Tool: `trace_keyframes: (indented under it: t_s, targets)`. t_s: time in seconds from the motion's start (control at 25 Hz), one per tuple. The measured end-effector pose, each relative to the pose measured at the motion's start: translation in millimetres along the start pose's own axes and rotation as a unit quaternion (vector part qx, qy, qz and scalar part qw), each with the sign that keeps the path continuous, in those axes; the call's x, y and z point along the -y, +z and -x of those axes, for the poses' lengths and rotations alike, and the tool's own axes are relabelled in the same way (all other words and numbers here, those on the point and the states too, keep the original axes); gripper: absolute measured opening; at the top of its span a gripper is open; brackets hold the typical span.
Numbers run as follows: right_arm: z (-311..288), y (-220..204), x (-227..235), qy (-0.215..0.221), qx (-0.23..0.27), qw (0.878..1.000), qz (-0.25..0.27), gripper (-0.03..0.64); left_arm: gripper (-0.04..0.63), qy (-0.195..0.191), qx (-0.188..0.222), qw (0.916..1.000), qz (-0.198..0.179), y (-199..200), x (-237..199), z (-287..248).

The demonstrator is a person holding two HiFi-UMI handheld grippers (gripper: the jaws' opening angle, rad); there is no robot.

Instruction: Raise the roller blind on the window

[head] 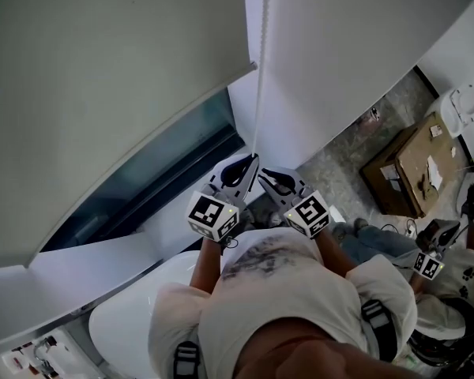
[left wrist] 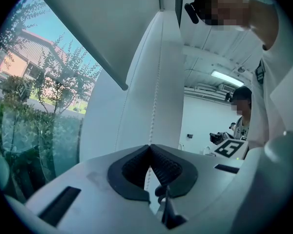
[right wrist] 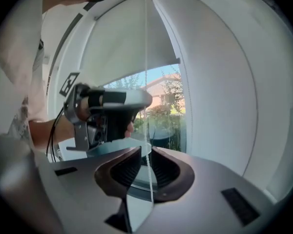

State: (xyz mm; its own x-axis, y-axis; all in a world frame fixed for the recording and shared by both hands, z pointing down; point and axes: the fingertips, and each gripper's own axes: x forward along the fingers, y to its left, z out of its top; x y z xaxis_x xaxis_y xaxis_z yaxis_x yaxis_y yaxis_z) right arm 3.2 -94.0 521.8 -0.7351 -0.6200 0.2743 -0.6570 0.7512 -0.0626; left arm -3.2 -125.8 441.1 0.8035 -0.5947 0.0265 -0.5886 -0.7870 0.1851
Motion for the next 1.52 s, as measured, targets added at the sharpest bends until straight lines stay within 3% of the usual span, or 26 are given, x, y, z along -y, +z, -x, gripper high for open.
trace_keyframes:
  t_s: [0.08, 0.28, 0.68, 1.08, 1.2, 1.52]
  targets:
    - [8.8, 26.8, 5.8, -0.005, 0.02, 1.0, -0.003, 0.126, 0.007, 0.001, 0.0, 1.0, 0.0, 0.0, -1.1, -0.6]
    - [28.2, 97.1, 13.9, -0.017, 0.075, 0.997, 0.007, 0.127, 0.008, 0.002, 0.0, 1.0, -0.003, 0.1, 0.6, -0.9]
    - [49.0, 223.0, 9.1, 0.005, 0.174, 0.983, 0.057, 0.129, 0.008, 0.005, 0.001, 1.0, -0.008, -3.8, 4.6, -4.2]
    - [41.9, 270.8, 8.1, 0.024, 0.203, 0.976, 0.072, 0.121, 0.008, 0.01, 0.0, 0.9998, -0.015, -3.8, 4.0, -5.3]
    - [39.9, 272.5, 6.9, 0.03, 0.198, 0.978, 0.063, 0.068, 0.008, 0.01, 0.0, 0.9998, -0.019, -3.8, 5.1, -6.0]
    - [41.3, 269.4, 6.7, 0.021, 0.214, 0.976, 0.045, 0.063, 0.008, 0.011, 0.003, 0.9999, -0.013, -5.2, 3.0, -4.4]
